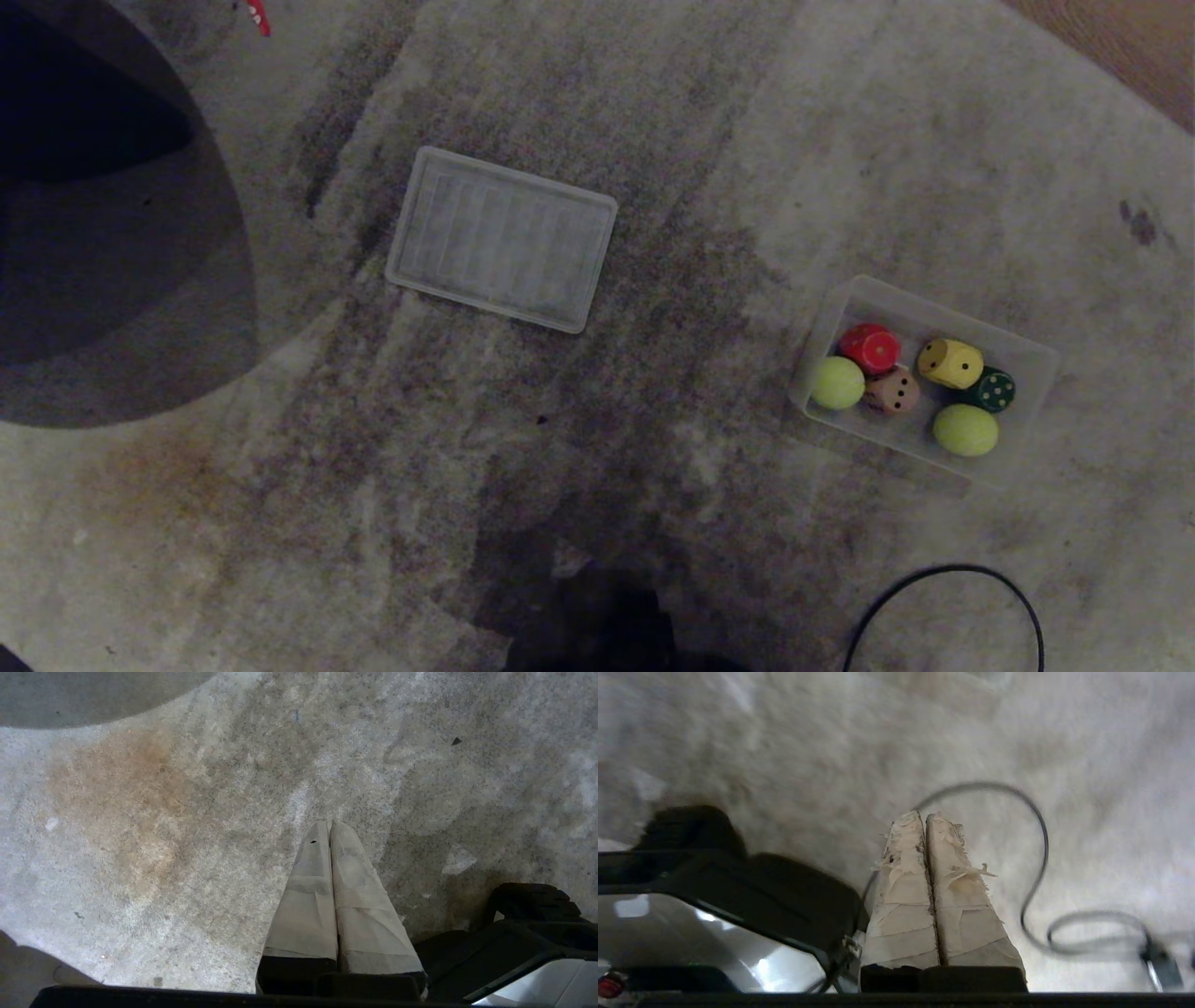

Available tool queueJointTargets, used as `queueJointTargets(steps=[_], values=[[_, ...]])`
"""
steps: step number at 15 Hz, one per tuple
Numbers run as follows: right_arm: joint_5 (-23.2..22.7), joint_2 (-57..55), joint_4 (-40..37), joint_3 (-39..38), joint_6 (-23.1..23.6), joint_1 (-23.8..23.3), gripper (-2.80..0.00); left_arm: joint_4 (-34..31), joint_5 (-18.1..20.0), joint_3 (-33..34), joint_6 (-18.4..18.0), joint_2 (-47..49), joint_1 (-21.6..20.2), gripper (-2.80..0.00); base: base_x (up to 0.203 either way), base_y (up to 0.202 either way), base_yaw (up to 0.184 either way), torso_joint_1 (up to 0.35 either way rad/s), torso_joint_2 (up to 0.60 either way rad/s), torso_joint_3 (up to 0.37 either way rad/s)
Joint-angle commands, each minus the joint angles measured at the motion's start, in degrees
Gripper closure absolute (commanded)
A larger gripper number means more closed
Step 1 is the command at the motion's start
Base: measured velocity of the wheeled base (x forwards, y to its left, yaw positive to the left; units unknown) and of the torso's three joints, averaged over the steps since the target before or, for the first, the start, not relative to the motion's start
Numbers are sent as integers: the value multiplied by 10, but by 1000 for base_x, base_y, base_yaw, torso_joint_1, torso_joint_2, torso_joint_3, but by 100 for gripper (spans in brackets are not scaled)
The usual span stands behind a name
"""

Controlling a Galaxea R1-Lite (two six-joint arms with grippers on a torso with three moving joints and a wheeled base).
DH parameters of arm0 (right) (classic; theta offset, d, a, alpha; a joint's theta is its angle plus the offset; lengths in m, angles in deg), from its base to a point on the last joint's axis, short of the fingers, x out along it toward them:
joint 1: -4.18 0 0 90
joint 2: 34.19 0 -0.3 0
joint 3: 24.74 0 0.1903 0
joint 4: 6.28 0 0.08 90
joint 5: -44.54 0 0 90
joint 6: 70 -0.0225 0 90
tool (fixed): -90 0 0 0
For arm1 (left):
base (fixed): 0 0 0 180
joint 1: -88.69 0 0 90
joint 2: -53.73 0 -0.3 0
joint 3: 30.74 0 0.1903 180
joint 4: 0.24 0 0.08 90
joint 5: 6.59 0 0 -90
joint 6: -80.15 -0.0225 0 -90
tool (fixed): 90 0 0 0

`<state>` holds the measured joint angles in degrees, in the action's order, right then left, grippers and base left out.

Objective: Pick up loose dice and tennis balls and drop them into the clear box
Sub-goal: Close the lid

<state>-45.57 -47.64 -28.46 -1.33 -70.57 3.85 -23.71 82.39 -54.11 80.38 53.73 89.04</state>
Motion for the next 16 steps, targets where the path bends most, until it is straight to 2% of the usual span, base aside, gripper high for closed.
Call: queueJointTargets(steps=[1,3,13,16], values=[[-1,91,1,-7,4,11,0,0,0,1,0,1,0,0,0,0,0,0,0,0],[-1,139,1,-7,4,11,0,0,0,1,0,1,0,0,0,0,0,0,0,0],[-1,134,2,-7,-2,10,0,0,-4,1,1,1,0,0,0,0,0,0,0,0],[-1,134,2,-7,-1,10,0,1,-15,1,20,1,0,0,0,0,0,0,0,0]])
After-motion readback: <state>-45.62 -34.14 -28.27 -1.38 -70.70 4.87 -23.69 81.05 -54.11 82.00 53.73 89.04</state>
